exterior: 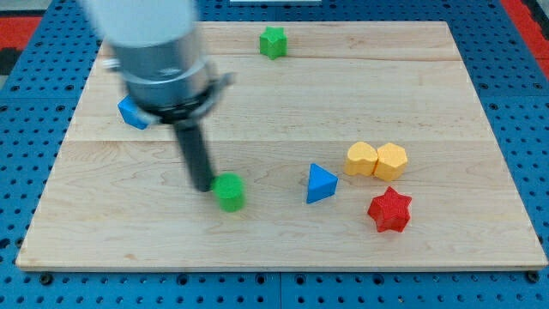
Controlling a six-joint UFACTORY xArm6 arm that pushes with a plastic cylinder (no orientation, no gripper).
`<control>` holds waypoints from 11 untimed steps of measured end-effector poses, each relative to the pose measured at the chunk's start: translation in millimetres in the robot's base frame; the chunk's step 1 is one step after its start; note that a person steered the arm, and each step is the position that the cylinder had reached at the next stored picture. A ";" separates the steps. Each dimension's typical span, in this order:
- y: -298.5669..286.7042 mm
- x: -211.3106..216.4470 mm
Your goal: Drag the blue cube diagonally bottom right to the red circle
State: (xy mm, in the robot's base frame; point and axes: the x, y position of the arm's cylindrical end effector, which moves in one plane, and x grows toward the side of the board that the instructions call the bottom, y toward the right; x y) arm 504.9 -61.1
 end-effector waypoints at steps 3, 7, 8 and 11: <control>-72.4 -153.6; -173.3 -68.0; -97.7 -88.0; -42.8 -75.0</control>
